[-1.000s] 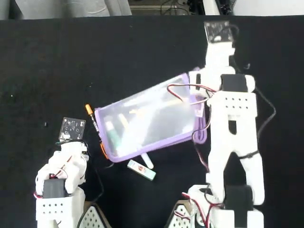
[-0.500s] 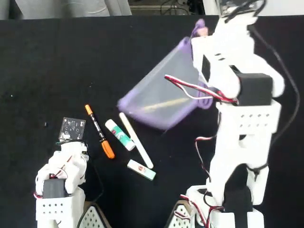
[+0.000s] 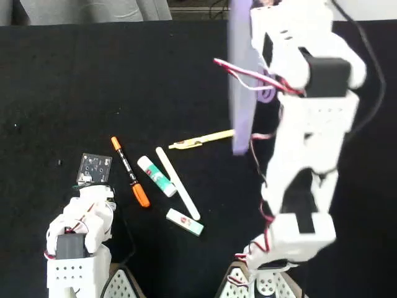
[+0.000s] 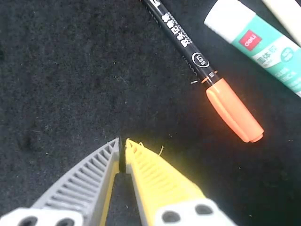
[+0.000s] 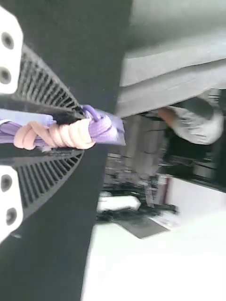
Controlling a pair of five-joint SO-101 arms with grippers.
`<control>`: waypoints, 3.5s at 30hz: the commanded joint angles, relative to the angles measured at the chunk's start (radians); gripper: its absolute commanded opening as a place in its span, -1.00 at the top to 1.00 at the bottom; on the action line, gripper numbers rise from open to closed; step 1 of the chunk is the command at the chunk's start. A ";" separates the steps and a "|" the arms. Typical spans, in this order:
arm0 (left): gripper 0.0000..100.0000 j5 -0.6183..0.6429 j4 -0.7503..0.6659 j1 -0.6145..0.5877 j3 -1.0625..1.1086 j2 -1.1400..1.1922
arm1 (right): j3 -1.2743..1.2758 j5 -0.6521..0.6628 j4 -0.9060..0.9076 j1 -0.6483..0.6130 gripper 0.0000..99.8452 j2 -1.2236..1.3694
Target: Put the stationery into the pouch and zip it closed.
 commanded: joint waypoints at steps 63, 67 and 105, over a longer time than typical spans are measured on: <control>0.94 -0.012 -0.012 -0.007 0.022 -0.002 | -0.093 0.008 0.359 0.256 0.98 0.099; 0.94 -0.012 -0.012 -0.007 0.022 -0.002 | 0.130 0.101 0.358 0.256 0.98 -0.015; 0.94 -0.012 -0.012 -0.007 0.022 -0.002 | 1.448 0.404 0.350 -0.463 0.98 -0.957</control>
